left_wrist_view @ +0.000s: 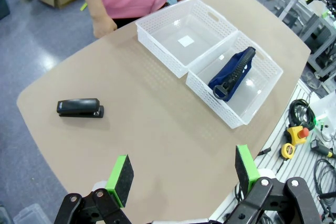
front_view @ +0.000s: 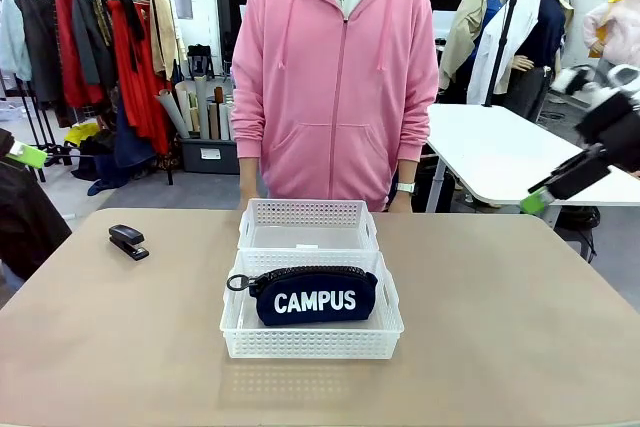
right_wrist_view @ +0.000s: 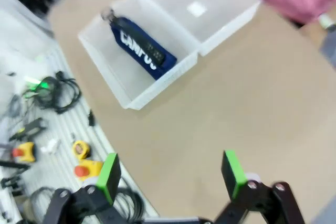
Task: Distribute items into two baskets.
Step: Pick up the Stapler that the person points to.
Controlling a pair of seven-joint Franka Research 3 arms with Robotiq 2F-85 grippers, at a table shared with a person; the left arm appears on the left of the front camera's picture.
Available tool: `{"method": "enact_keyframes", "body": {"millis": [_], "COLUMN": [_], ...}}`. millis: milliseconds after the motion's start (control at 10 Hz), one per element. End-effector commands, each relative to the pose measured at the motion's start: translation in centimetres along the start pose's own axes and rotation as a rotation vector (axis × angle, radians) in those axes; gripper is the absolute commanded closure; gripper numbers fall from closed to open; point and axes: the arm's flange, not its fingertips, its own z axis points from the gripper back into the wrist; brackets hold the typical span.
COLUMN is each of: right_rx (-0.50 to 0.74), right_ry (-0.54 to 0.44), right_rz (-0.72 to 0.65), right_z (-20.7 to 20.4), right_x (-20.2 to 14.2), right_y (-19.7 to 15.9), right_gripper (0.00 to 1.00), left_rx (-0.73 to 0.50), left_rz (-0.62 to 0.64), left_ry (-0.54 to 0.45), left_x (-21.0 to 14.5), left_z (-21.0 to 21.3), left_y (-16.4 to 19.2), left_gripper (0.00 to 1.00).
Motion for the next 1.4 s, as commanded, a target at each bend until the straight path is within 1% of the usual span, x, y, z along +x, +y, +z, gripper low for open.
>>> {"method": "enact_keyframes", "body": {"millis": [0, 200, 500, 800, 1200, 1300], "right_rx": [0.008, 0.031, 0.034, 0.021, 0.044, 0.055], "right_ry": [-0.041, -0.082, -0.143, -0.217, -0.233, -0.234], "right_rz": [-0.022, -0.004, -0.026, -0.047, -0.069, -0.098], "right_z": [1.9, 3.8, 5.1, 6.5, 6.8, 6.9], "right_x": [-1.7, -2.7, -4.3, -4.4, -4.2, -4.2], "right_y": [-0.5, -1.9, -4.3, -5.5, -5.5, -5.5], "right_gripper": [0.0, 0.0, 0.0, 0.0, 0.0, 0.0], "left_rx": [-0.013, -0.013, -0.013, -0.013, -0.013, -0.013], "left_rz": [-0.014, -0.014, -0.014, -0.014, -0.014, -0.014], "left_ry": [-0.018, -0.018, -0.018, -0.018, -0.018, -0.018], "left_x": [0.0, 0.0, 0.0, 0.0, 0.0, 0.0], "left_z": [0.1, 0.1, 0.1, 0.1, 0.1, 0.1], "left_y": [0.1, 0.1, 0.1, 0.1, 0.1, 0.1], "left_gripper": [0.0, 0.0, 0.0, 0.0, 0.0, 0.0]}}
